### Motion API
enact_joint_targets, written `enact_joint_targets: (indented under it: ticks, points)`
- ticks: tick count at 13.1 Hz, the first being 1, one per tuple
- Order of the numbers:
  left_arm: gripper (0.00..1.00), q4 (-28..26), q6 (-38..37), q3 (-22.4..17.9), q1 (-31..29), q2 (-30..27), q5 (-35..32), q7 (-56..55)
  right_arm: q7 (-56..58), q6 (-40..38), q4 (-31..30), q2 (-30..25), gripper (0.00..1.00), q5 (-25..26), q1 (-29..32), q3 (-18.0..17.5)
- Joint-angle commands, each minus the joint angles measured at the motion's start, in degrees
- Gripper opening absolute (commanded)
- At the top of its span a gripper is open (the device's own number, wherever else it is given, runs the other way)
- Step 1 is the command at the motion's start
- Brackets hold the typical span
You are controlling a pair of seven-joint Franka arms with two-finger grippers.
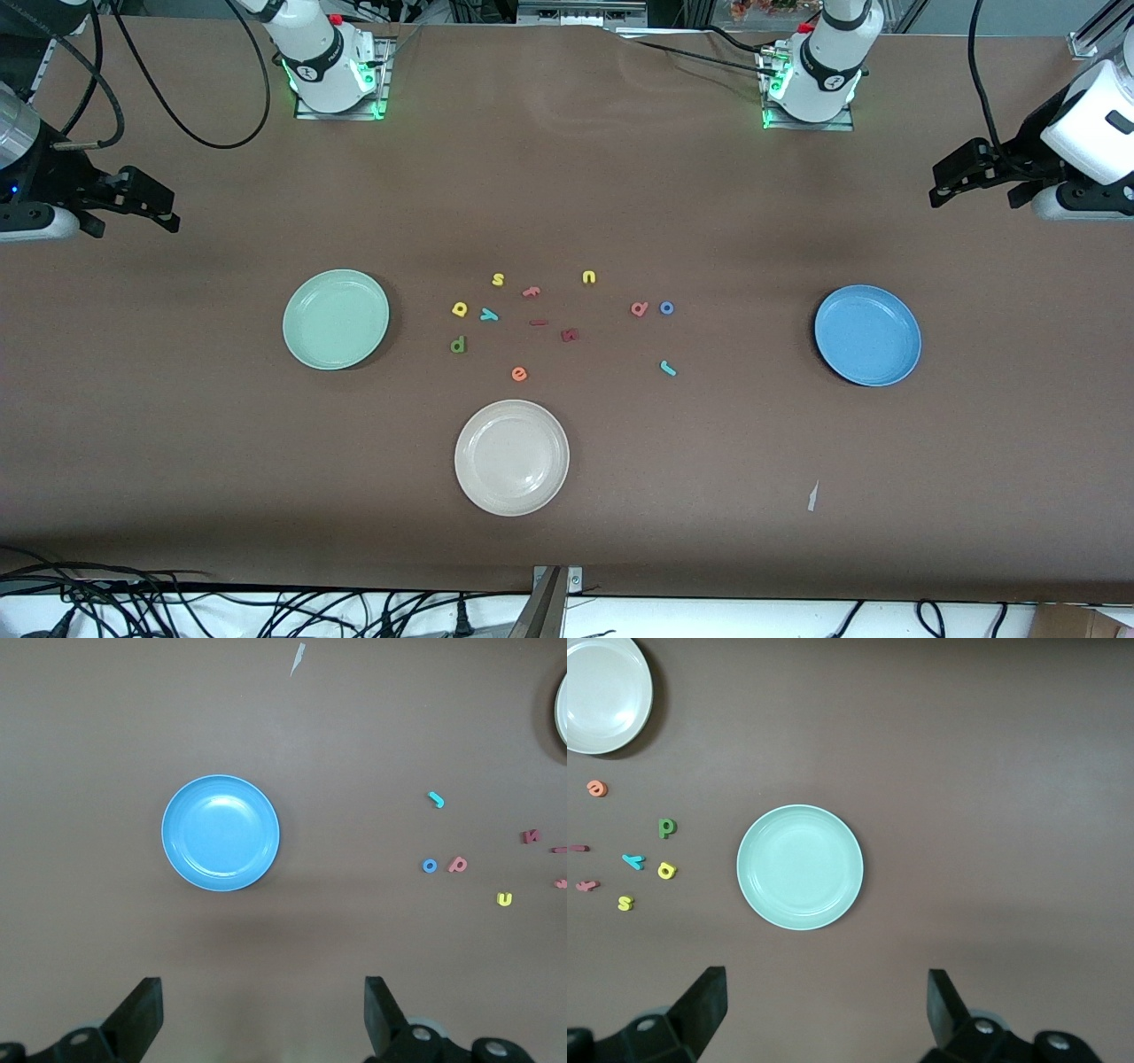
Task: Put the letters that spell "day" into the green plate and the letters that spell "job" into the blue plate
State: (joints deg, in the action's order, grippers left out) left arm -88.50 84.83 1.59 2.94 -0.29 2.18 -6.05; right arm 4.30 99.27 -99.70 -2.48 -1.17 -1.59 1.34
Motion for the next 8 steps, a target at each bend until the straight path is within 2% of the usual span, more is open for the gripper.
enact_joint_targets:
  ticks: [1,8]
  points:
    - [1.0,1.22,-0.71,0.26,-0.13,0.38,1.24,0.07,0.36,-1.09,1.08,0.28,1.0,0.29,0.0,0.16]
    - [1.0,1.13,-0.89,0.0,-0.57,0.46,1.16,0.07,0.62,-1.09,1.08,0.28,1.0,0.29,0.0,0.25]
